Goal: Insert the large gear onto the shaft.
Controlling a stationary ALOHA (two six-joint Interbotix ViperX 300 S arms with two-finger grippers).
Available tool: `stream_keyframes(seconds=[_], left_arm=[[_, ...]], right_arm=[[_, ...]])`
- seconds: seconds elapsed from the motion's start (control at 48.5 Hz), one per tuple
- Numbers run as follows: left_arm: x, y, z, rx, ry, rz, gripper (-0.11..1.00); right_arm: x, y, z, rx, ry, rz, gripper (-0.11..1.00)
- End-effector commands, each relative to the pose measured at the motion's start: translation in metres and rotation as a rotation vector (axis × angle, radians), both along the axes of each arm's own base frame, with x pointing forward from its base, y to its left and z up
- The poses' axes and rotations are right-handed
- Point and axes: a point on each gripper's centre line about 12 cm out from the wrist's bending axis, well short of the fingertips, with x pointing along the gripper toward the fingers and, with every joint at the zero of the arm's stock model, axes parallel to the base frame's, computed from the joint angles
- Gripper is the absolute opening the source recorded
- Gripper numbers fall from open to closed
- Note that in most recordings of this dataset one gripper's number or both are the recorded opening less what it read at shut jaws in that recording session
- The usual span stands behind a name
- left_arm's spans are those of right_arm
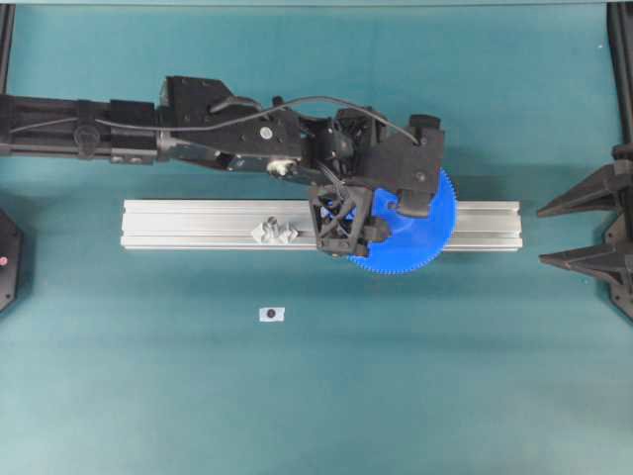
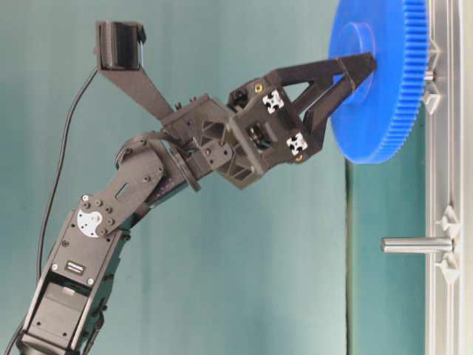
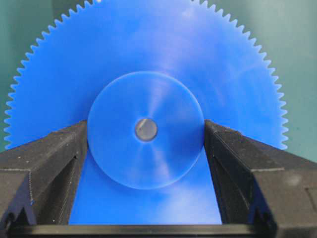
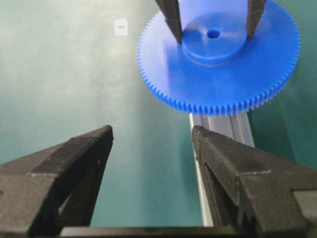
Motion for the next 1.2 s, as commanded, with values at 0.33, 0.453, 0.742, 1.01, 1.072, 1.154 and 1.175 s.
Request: stream_keyframes(seconds=[0.33,0.453,0.742,1.01,1.072,1.154,1.175], left_arm=[[-0.005,0.034,0.012,0.050,-0.010,0.010,0.77],[-0.006,0.040,0.015,0.061,-0.016,0.008,0.77],[-0.010,0.036,0.014,0.061,-0.046,0.007,0.77],[-0.010,0.017,0.010,0.057,-0.031,-0.029,0.77],[-0.008,0.010,0.011,0.057,-0.037,-0.041,0.77],[-0.005,0.001,0.013,0.056,-0.044,-0.058,0.77],[-0.005,0.000,0.013,0.055,-0.041,-0.060,0.77]], right_arm=[[0.002,-0.001,0.005,0.007,-0.015,-0.007,0.73],[0.002,-0.001,0.006,0.005,-0.017,-0.007,0.73],[0.002,0.000,0.006,0.005,-0.018,-0.005,0.73],[0.001,-0.001,0.006,0.005,-0.020,-0.008,0.73],[0.001,-0.001,0.006,0.007,-0.020,-0.010,0.73],[0.001,-0.001,0.005,0.007,-0.018,-0.010,0.73],[0.001,-0.001,0.005,0.007,-0.018,-0.010,0.73]])
